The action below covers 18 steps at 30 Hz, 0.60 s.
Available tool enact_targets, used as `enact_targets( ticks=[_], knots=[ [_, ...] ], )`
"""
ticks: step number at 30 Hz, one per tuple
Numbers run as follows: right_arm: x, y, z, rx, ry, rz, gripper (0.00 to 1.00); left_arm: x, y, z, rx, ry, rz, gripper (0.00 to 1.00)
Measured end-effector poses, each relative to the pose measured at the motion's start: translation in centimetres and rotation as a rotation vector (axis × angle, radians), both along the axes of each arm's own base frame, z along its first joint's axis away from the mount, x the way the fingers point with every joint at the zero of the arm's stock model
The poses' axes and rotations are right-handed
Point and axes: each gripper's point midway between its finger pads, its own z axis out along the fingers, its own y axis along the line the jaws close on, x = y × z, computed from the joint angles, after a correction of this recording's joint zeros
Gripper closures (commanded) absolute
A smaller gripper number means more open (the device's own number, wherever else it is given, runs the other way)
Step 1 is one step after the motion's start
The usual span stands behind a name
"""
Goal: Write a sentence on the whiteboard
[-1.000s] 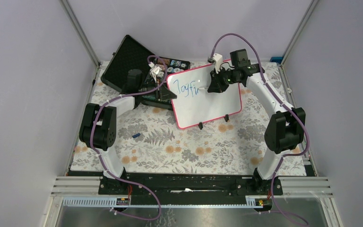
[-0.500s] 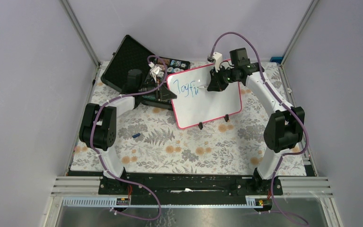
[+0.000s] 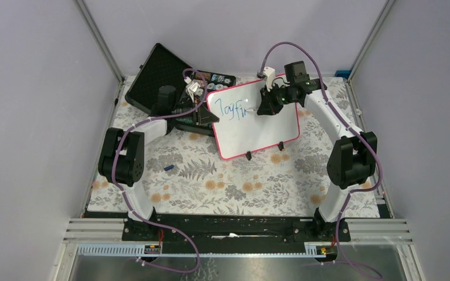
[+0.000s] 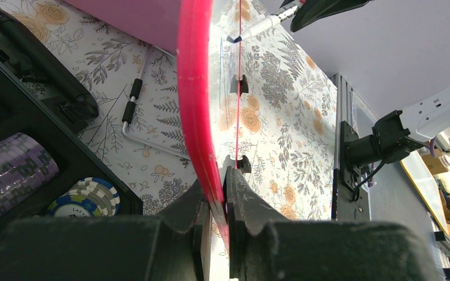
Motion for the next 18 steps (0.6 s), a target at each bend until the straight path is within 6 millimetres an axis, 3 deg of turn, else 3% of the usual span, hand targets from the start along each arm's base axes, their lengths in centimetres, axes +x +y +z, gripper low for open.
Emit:
enact_targets(
  ticks=[6, 18],
  knots=[
    [-0.61, -0.13, -0.89, -0.007, 0.03, 0.002, 1.0, 0.0, 0.0, 0.01, 0.0, 0.0, 0.0, 1.0],
    [-0.53, -0.11, -0.69, -0.005, 0.03, -0.003, 1.0, 0.0, 0.0, 0.01, 0.0, 0.0, 0.0, 1.0]
  ],
)
